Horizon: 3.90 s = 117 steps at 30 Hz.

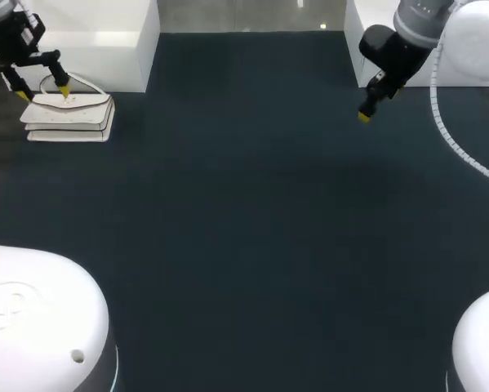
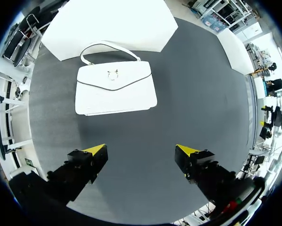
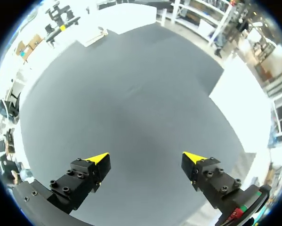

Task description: Pick up the bag, open it, inspect its contents, close it, and place it on the opposite side

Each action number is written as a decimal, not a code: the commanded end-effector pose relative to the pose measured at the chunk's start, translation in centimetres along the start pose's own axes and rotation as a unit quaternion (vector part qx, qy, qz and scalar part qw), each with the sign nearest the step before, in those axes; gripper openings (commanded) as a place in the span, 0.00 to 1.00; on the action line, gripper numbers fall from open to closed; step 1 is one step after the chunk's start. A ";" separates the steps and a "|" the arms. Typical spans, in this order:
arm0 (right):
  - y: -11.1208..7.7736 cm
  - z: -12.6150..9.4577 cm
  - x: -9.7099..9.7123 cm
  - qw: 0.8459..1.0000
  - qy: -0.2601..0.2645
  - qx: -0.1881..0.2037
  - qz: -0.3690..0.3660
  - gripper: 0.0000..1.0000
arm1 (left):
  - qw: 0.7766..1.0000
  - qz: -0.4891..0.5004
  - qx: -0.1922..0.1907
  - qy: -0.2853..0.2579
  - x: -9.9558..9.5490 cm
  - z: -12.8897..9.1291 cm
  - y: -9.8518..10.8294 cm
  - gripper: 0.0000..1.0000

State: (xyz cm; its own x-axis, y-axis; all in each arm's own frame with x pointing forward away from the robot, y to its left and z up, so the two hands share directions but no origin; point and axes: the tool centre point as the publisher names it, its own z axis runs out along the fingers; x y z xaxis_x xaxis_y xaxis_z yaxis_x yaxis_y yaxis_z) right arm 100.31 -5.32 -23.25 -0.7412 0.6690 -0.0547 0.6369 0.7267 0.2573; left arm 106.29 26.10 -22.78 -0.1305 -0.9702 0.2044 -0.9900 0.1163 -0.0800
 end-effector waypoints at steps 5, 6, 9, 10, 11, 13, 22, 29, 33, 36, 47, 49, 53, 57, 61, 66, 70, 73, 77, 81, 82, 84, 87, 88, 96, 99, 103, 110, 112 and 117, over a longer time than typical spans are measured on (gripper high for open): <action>-0.1 2.1 1.5 0.980 0.040 -0.122 -0.151 1.00 | 0.997 -0.002 -0.001 0.081 -3.8 0.6 -2.1 1.00; 0.1 2.4 1.8 0.976 0.053 -0.127 -0.167 1.00 | 0.997 -0.002 0.000 0.082 -4.2 0.6 -2.3 1.00; 0.9 3.4 2.8 0.968 0.078 -0.124 -0.206 1.00 | 0.996 0.002 0.000 0.088 -5.0 0.8 -2.8 1.00; 1.2 3.8 2.9 0.965 0.091 -0.126 -0.212 1.00 | 0.996 0.004 0.000 0.090 -5.2 0.9 -3.0 1.00; 1.5 4.3 3.1 0.962 0.103 -0.127 -0.221 1.00 | 0.996 0.005 0.001 0.091 -5.5 1.0 -3.2 1.00; 2.1 4.9 3.5 0.956 0.113 -0.126 -0.241 1.00 | 0.995 0.008 0.004 0.103 -5.9 1.2 -3.5 1.00; 4.3 6.5 4.8 0.934 0.135 -0.134 -0.304 1.00 | 0.992 0.010 0.018 0.125 -8.1 1.6 -5.1 1.00; 5.2 7.6 5.8 0.927 0.144 -0.125 -0.322 1.00 | 0.989 0.013 0.033 0.141 -9.4 1.8 -6.1 1.00; 5.2 7.6 5.8 0.927 0.144 -0.125 -0.322 1.00 | 0.988 0.021 0.039 0.147 -9.4 1.8 -6.2 1.00; 5.2 7.6 5.8 0.927 0.144 -0.125 -0.322 1.00 | 0.988 0.021 0.039 0.147 -9.4 1.8 -6.2 1.00; 6.0 8.0 5.6 0.933 0.109 -0.131 -0.316 1.00 | 0.987 0.015 0.040 0.156 -9.9 2.0 -6.8 1.00; 6.4 8.6 5.8 0.931 0.107 -0.144 -0.317 1.00 | 0.987 0.013 0.038 0.157 -10.3 2.2 -7.5 1.00; 7.1 9.9 6.0 0.932 0.098 -0.151 -0.316 1.00 | 0.986 0.003 0.040 0.163 -11.5 2.5 -8.7 1.00; 7.4 10.9 5.9 0.932 0.096 -0.155 -0.314 1.00 | 0.982 -0.021 0.048 0.183 -13.0 3.0 -9.2 1.00; 7.5 11.5 5.6 0.932 0.093 -0.158 -0.313 1.00 | 0.977 -0.054 0.056 0.201 -14.1 3.6 -9.2 1.00; 7.6 11.8 5.4 0.933 0.093 -0.157 -0.310 1.00 | 0.968 -0.093 0.052 0.229 -14.9 5.0 -9.0 1.00; 7.6 11.8 5.4 0.933 0.093 -0.157 -0.310 1.00 | 0.961 -0.115 0.049 0.245 -14.9 6.0 -8.9 1.00; 7.6 11.8 5.4 0.933 0.093 -0.157 -0.310 1.00 | 0.956 -0.126 0.047 0.259 -14.9 6.6 -8.7 1.00; 7.6 11.8 5.4 0.933 0.093 -0.157 -0.310 1.00 | 0.952 -0.134 0.048 0.271 -14.9 7.2 -8.7 1.00; 7.6 11.8 5.4 0.933 0.093 -0.157 -0.310 1.00 | 0.950 -0.136 0.048 0.278 -14.9 7.7 -8.7 1.00; 7.6 11.8 5.4 0.933 0.093 -0.157 -0.310 1.00 | 0.949 -0.137 0.049 0.280 -14.9 7.9 -8.8 0.98; 7.6 11.8 5.4 0.933 0.093 -0.157 -0.310 1.00 | 0.948 -0.137 0.049 0.282 -14.9 8.3 -8.9 0.79; 7.6 11.8 5.4 0.933 0.093 -0.157 -0.310 1.00 | 0.949 -0.134 0.048 0.282 -14.6 8.9 -9.2 0.50; 7.6 11.8 5.4 0.933 0.093 -0.157 -0.310 1.00 | 0.949 -0.134 0.049 0.283 -14.6 9.1 -9.3 0.49; 7.6 11.8 5.4 0.933 0.093 -0.157 -0.310 1.00 | 0.943 -0.146 0.055 0.294 -14.9 9.8 -9.4 0.47; 7.6 11.8 5.4 0.933 0.093 -0.157 -0.310 1.00 | 0.942 -0.147 0.056 0.296 -15.1 9.9 -9.3 0.47; 7.6 11.8 5.4 0.933 0.093 -0.157 -0.310 1.00 | 0.941 -0.145 0.056 0.300 -15.1 10.1 -9.4 0.44; 7.6 11.8 5.4 0.933 0.093 -0.157 -0.310 1.00 | 0.941 -0.133 0.052 0.306 -14.3 10.3 -9.8 0.41; 7.6 11.8 5.4 0.933 0.093 -0.157 -0.310 1.00 | 0.941 -0.132 0.051 0.307 -14.2 10.3 -9.9 0.38; 7.6 11.8 5.4 0.933 0.093 -0.157 -0.310 1.00 | 0.941 -0.133 0.047 0.306 -14.1 10.4 -9.8 0.14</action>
State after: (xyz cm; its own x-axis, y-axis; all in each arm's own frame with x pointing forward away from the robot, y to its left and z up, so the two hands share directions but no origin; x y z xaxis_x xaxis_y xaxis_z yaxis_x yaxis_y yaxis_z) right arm 103.65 5.62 -32.89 -0.9892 0.0758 -0.1251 0.0027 0.8647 0.5022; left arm 117.57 35.83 -34.70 0.1053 -0.7022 0.7041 -0.8930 -0.3783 -0.2438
